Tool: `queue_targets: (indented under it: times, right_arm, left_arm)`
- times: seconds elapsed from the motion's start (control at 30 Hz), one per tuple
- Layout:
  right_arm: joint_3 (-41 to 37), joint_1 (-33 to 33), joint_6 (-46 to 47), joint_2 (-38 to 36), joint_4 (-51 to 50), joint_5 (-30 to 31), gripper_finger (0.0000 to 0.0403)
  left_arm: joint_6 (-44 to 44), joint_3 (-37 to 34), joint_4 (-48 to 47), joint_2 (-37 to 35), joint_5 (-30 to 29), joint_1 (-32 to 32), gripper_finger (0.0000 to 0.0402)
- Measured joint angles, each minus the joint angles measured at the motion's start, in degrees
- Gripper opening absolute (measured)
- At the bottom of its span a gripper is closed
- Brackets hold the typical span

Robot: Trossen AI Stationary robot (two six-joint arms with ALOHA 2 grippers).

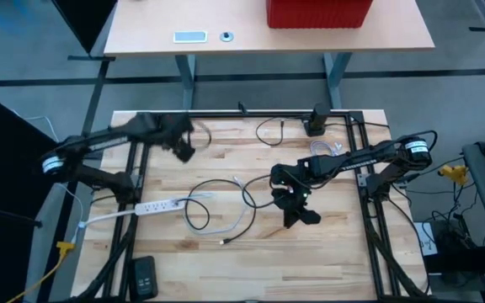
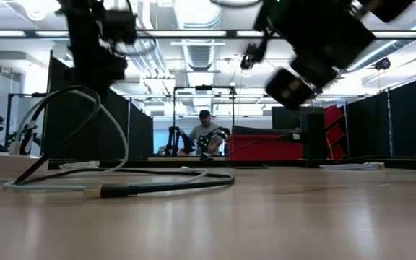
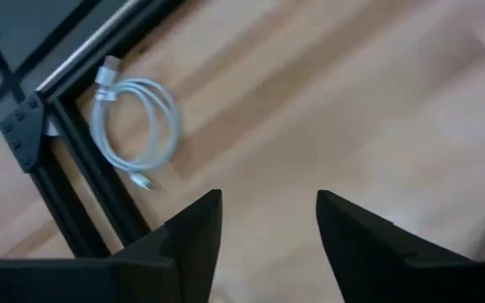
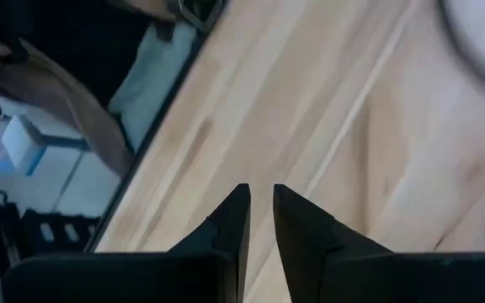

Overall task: Insert USB
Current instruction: Move the black outlet extension to the top right of the table

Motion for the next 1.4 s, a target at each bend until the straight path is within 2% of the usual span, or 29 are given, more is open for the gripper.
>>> queue_targets:
  times: [0.1, 0.17, 0.3, 0.43, 0.6, 0.73, 0.83, 1.03, 1.23, 1.4]
  right_arm:
    - [-3.57, 0.02, -0.16, 0.0, 1.3, -0.02, 0.0035]
    - [-6.81, 0.02, 0.23, 0.0, 6.03, 0.1, 0.0032]
    - [-12.73, 0.02, 5.11, 0.0, 18.65, 3.06, 0.0036]
    - [-14.57, 0.02, 5.16, 0.0, 20.45, 6.21, 0.0051]
    - [-14.55, 0.15, 4.62, 0.0, 21.72, 6.2, 0.0079]
    - [-14.57, 0.69, 4.68, -0.02, 21.56, 6.16, 0.0103]
    - [-14.57, 1.23, 4.71, -0.02, 21.54, 6.16, 0.0118]
    - [-14.57, 1.61, 4.6, -0.02, 21.6, 6.16, 0.0135]
    - [-14.57, 1.66, 5.73, -0.02, 21.82, 6.12, 0.0133]
    - [-14.57, 1.77, 6.78, -0.02, 21.89, 6.1, 0.012]
  left_arm:
    - [3.45, 1.46, 2.9, 4.61, 0.68, 8.23, 0.0157]
    - [4.08, 2.78, 2.37, 8.25, 1.01, 12.55, 0.0149]
    - [8.58, 5.59, 1.05, 15.67, 1.95, 16.85, 0.0148]
    - [12.64, 7.94, 0.75, 22.8, 2.9, 17.9, 0.0176]
    - [13.97, 10.26, 0.53, 29.24, 3.47, 19.68, 0.0244]
    - [13.94, 10.29, 0.39, 30.32, 5.7, 23.17, 0.0299]
    - [13.44, 8.93, 0.7, 30.69, 8.77, 25.58, 0.0322]
    - [12.07, 6.01, 7.71, 30.79, 9.23, 27.23, 0.0316]
    - [12.04, 5.97, 7.52, 30.79, 8.79, 27.36, 0.0312]
    - [9.84, 5.86, 5.13, 30.79, 14.85, 27.26, 0.0312]
